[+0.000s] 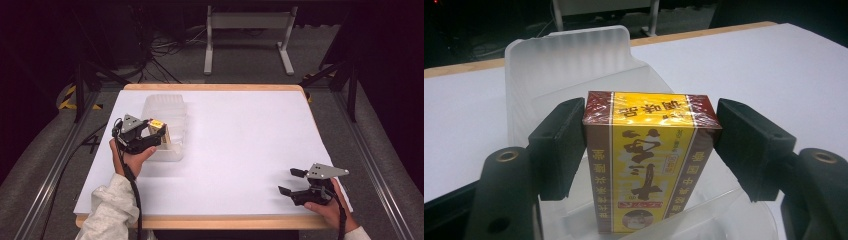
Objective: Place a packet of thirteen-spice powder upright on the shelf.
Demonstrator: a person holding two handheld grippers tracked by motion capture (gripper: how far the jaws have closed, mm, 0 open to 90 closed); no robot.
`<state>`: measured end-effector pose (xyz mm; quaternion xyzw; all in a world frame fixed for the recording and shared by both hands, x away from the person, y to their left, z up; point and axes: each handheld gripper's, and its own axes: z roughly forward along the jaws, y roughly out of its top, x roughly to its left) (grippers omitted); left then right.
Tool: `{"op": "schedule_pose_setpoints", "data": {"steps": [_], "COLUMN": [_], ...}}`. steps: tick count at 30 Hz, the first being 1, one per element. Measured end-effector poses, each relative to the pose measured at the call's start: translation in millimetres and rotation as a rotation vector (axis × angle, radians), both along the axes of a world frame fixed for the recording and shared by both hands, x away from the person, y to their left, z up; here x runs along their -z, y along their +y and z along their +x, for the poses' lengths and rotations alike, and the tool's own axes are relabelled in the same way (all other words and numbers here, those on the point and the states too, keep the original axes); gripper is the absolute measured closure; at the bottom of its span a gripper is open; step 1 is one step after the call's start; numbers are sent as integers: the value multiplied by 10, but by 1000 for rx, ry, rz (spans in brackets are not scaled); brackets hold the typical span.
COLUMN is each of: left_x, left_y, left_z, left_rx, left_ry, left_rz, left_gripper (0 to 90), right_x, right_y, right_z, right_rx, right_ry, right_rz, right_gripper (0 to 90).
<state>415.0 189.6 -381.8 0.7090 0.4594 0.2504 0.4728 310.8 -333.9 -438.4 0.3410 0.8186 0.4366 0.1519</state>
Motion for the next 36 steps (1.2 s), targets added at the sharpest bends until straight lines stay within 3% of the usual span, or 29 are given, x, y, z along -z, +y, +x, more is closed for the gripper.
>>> {"op": "schedule_pose_setpoints", "data": {"steps": [20,26,36], "left_x": [39,37,25], "left_y": [73,95,151], "left_z": [-116,-172,-248], "left_rx": [14,39,51], "left_ry": [-6,-43,-56], "left_rz": [14,24,14], "left_gripper": [258,222,128], "right_x": [-11,-8,-13], "right_y": [6,6,-4], "right_z": [-11,-10,-18], "right_rx": [1,1,5], "right_ry": [-9,-7,-8], "right_rz": [-2,0,0], "right_gripper": [190,188,188]}}
